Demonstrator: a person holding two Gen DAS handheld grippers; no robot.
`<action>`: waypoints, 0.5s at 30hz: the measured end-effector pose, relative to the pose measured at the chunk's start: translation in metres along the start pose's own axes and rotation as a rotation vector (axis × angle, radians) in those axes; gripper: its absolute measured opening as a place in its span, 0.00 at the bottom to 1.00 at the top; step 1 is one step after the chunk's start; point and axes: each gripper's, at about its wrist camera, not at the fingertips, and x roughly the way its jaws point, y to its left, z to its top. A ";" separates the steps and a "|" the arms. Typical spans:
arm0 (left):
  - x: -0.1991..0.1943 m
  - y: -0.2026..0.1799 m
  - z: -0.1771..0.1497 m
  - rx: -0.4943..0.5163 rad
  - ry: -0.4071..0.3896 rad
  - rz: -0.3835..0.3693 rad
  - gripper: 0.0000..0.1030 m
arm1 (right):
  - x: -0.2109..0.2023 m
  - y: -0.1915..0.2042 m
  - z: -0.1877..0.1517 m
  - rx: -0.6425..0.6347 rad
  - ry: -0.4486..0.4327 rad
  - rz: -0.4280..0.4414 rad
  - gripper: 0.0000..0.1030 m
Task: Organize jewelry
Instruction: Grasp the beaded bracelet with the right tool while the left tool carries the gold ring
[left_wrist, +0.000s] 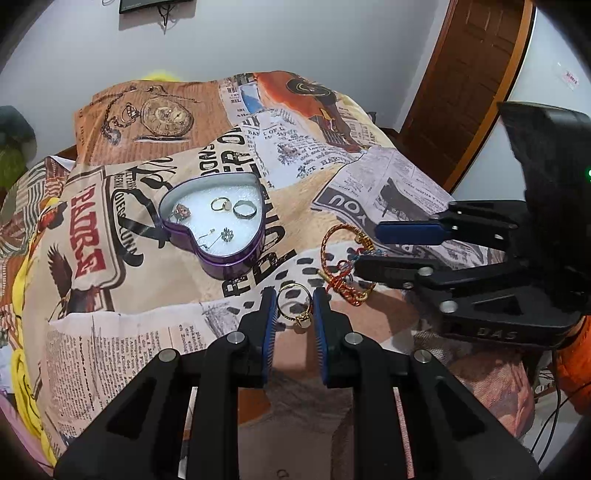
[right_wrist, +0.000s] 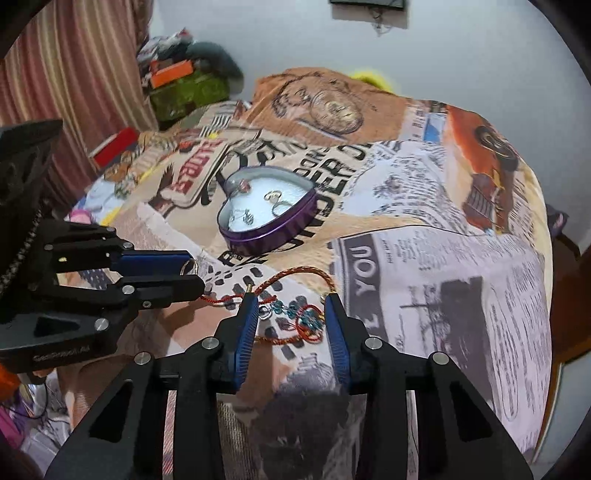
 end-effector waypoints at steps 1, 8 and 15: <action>0.000 0.001 -0.001 -0.003 0.000 0.000 0.18 | 0.003 0.000 0.000 -0.007 0.015 -0.002 0.29; 0.003 0.008 -0.003 -0.031 0.000 -0.009 0.18 | 0.009 -0.010 -0.006 0.028 0.040 0.005 0.10; -0.003 0.006 -0.001 -0.032 -0.010 0.004 0.18 | 0.003 -0.012 -0.008 0.053 0.020 -0.006 0.07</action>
